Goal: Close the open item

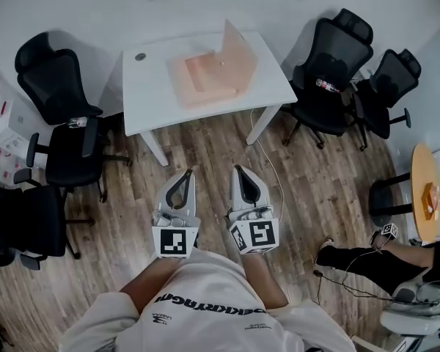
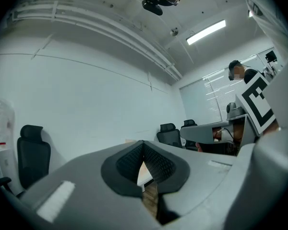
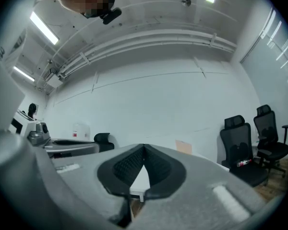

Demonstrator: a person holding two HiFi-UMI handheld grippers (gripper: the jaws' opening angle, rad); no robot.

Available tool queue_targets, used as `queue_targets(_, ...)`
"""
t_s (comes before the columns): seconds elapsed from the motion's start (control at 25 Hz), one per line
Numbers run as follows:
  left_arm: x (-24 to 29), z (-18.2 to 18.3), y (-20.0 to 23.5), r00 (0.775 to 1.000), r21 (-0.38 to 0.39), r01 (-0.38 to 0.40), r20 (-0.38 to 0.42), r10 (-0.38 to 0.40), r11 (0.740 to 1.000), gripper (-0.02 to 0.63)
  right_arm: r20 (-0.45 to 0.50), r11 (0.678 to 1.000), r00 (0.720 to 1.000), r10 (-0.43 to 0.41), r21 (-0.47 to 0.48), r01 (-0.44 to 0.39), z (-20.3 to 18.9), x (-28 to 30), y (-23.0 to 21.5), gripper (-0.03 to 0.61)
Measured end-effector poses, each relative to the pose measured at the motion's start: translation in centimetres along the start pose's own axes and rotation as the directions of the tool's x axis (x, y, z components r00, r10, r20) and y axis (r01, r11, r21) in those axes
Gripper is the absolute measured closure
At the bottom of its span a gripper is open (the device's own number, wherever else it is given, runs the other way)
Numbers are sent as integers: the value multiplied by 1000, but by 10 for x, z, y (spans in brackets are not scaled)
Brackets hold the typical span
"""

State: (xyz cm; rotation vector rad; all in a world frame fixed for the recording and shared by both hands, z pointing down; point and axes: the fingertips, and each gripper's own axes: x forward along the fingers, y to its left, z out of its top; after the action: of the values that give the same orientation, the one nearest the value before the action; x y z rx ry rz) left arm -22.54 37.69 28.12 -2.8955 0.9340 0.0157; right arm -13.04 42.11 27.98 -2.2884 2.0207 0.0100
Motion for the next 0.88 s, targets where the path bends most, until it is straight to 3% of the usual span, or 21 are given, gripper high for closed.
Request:
queue_targets(0.44, 117, -3, 73, 999, -34, 24, -26, -25, 999, 614, -22, 998, 998, -61, 25, 62, 3, 125, -40, 580)
queue_targets(0.72, 159, -15, 106, 997, -94, 38, -57, -43, 995, 614, -46, 996, 995, -91, 15, 92, 1, 175, -47, 580)
queue_targets(0.88, 174, -22, 117, 997, -91, 51, -59, -56, 995, 614, -63, 993, 992, -112, 26, 114, -7, 190, -53, 580)
